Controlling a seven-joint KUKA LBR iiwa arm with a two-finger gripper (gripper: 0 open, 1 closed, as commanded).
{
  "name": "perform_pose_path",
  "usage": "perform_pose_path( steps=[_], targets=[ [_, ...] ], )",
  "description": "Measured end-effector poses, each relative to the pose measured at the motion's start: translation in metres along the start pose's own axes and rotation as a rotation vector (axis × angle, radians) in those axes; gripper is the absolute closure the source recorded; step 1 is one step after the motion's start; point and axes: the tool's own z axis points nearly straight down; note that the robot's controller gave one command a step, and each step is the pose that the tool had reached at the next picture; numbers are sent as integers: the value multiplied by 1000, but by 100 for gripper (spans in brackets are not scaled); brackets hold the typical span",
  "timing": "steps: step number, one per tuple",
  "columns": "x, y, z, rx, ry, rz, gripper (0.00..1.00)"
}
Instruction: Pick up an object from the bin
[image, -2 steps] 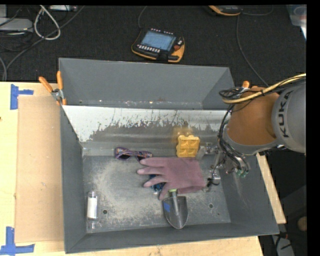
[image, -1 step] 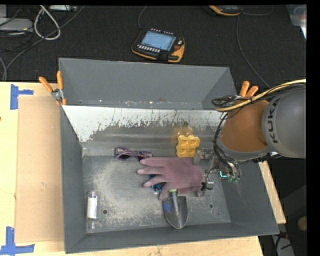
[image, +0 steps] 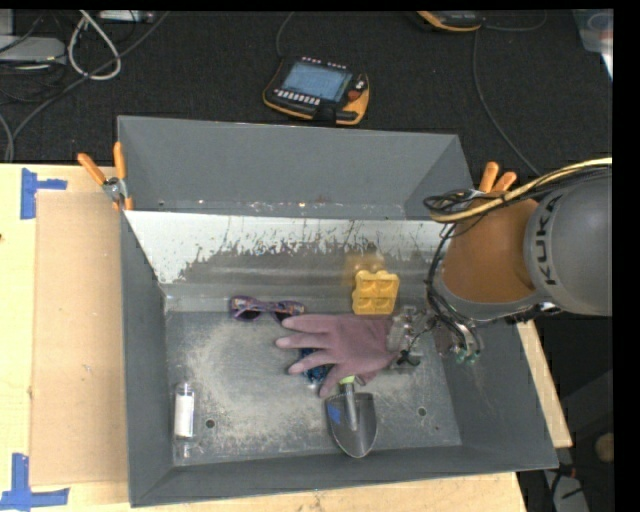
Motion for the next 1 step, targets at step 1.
perform_pose_path(
  steps=[1],
  targets=[
    [0, 0, 0, 0, 0, 0, 100]
  ],
)
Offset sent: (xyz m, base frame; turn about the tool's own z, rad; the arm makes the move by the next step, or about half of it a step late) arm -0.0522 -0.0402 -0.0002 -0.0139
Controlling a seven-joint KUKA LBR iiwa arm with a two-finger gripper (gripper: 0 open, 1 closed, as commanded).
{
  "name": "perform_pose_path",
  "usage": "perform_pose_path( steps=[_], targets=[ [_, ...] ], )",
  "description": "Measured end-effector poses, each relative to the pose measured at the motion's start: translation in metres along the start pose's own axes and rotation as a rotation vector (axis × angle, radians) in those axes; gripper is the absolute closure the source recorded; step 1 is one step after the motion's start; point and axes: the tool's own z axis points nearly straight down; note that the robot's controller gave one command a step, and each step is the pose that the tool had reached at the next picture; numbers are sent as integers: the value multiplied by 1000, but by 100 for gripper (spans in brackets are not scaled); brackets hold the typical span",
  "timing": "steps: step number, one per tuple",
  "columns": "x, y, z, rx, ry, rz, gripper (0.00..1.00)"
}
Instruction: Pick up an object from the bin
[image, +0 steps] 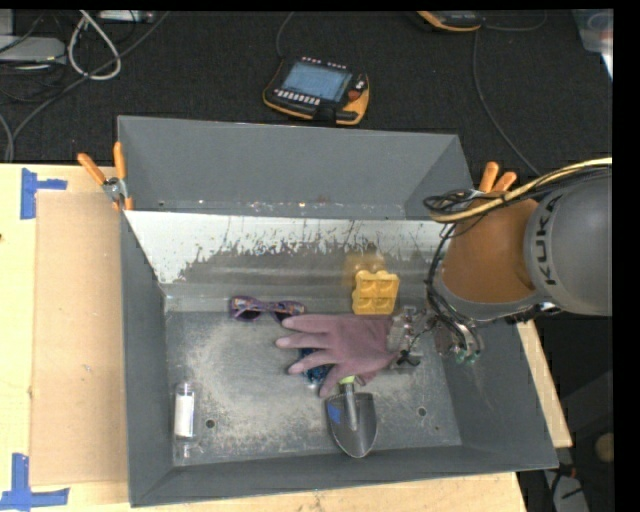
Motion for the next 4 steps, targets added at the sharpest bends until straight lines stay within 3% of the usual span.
perform_pose_path(
  steps=[1, 2, 3, 4],
  targets=[
    [51, -45, -1, 1, 2, -9, 100],
    [27, -19, -97, -3, -2, -8, 100],
    [49, -42, -26, -2, 6, -2, 100],
    [44, -41, -89, -3, 6, 10, 100]
  ],
)
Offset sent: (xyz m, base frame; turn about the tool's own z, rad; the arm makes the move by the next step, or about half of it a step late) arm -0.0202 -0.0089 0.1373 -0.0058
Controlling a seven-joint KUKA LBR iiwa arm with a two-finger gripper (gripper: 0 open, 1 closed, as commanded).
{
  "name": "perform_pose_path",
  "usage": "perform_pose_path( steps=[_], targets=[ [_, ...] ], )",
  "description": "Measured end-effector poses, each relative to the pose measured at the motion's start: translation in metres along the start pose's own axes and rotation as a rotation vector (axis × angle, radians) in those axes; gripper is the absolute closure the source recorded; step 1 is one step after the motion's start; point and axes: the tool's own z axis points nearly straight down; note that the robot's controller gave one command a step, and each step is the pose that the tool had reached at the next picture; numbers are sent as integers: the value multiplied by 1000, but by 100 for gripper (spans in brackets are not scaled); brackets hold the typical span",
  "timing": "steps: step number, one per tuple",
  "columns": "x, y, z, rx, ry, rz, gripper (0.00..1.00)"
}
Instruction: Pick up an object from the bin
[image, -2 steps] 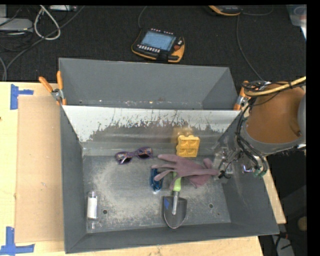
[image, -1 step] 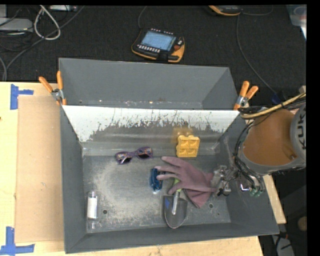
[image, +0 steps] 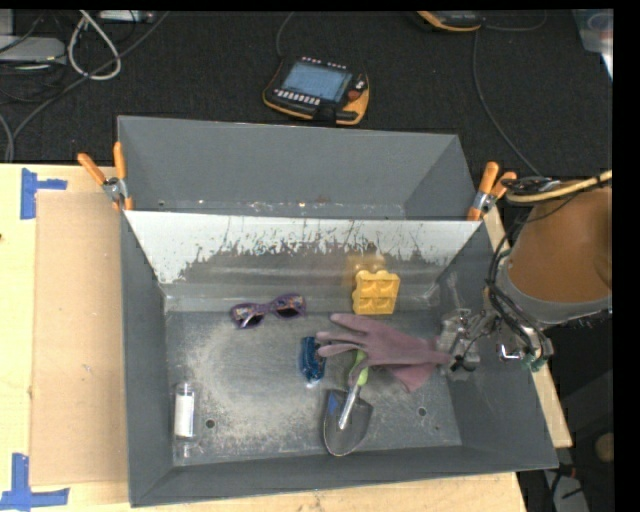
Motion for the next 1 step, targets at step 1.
perform_pose_path(
  steps=[1],
  targets=[
    [3, 17, -8, 0, 8, -31, 100]
  ],
)
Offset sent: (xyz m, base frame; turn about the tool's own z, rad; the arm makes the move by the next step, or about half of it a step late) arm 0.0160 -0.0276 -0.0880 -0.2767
